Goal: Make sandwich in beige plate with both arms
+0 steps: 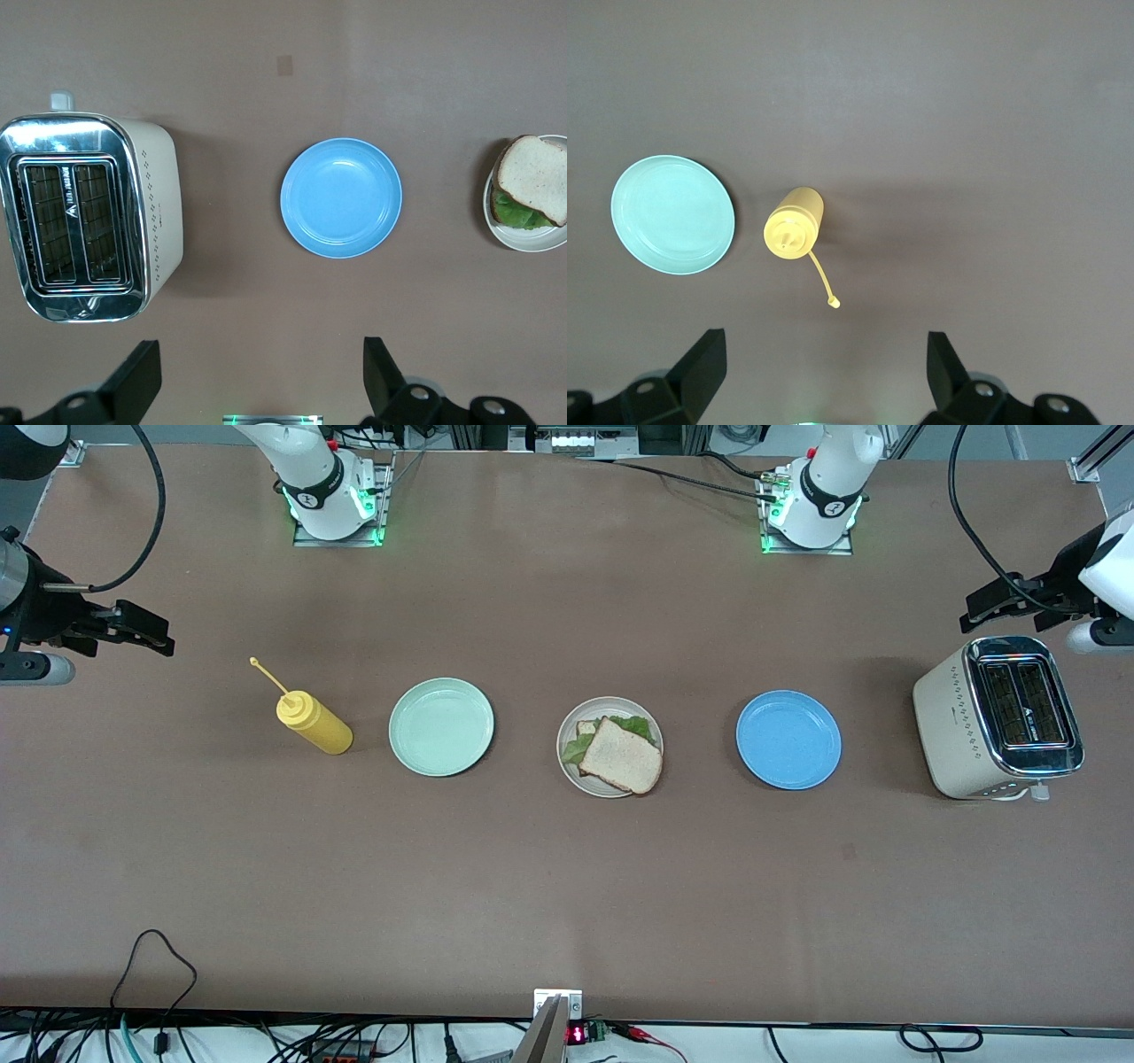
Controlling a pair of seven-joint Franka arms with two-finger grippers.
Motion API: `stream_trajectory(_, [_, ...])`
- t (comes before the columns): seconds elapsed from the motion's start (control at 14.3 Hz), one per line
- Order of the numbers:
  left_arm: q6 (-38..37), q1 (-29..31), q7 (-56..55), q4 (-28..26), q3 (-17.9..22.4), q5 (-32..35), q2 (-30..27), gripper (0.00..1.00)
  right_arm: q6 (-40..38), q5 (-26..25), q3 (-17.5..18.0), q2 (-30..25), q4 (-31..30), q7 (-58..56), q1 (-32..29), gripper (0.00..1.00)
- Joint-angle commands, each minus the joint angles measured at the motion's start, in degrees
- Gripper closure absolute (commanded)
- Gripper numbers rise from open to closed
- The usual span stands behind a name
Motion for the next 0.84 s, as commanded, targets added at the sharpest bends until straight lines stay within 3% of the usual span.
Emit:
stream_trajectory(0.0, [0.23, -0.11, 0.26, -2.25, -0.18, 1.63, -2.46, 0.0, 0.12, 0.01, 0.14, -0.51, -0.15, 0.4, -0.26, 0.0])
stream_trajectory(0.77, [0.22, 0.15, 0.26, -2.69, -0.26, 1.71, -2.9, 0.0, 0.39, 0.01, 0.14, -0.33, -0.15, 0.4, -0.43, 0.0])
